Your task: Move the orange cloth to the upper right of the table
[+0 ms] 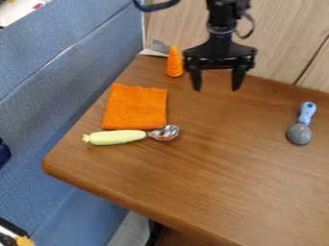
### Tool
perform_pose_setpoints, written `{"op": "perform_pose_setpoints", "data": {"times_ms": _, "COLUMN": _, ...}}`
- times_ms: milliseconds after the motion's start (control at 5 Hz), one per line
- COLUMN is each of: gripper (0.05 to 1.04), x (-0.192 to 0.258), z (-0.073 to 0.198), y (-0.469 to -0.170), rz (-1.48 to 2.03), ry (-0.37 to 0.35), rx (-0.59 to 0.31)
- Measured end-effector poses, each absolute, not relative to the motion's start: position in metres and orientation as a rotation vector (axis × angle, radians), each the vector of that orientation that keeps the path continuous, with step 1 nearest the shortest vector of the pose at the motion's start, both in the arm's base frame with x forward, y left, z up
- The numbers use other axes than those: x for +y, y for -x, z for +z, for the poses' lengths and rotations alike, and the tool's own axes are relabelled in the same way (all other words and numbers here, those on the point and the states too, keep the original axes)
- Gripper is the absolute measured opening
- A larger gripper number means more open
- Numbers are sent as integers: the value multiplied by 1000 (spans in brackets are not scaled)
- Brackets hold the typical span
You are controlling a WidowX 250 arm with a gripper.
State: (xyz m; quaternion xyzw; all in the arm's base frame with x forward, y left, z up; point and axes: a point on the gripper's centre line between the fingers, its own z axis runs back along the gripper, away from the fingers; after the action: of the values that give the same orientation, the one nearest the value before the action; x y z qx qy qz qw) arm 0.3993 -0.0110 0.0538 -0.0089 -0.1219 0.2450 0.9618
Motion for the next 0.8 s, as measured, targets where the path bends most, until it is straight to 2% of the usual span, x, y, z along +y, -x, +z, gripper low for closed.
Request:
{"op": "perform_pose_setpoints", "data": {"times_ms": 400, "gripper": 999, "x": 47, "z": 38, "y": -382, "rz": 784, "ry": -48, "rx": -227}}
{"op": "perform_pose_setpoints", "data": {"times_ms": 600, "gripper": 999, "x": 72, "z": 35, "y": -377, "rz": 892, "ry": -103, "rx": -214}}
{"op": "perform_pose_setpoints", "data": {"times_ms": 800, "gripper": 999, "x": 85, "z": 25, "y": -372, "rz": 973, "ry": -189, "rx": -187}}
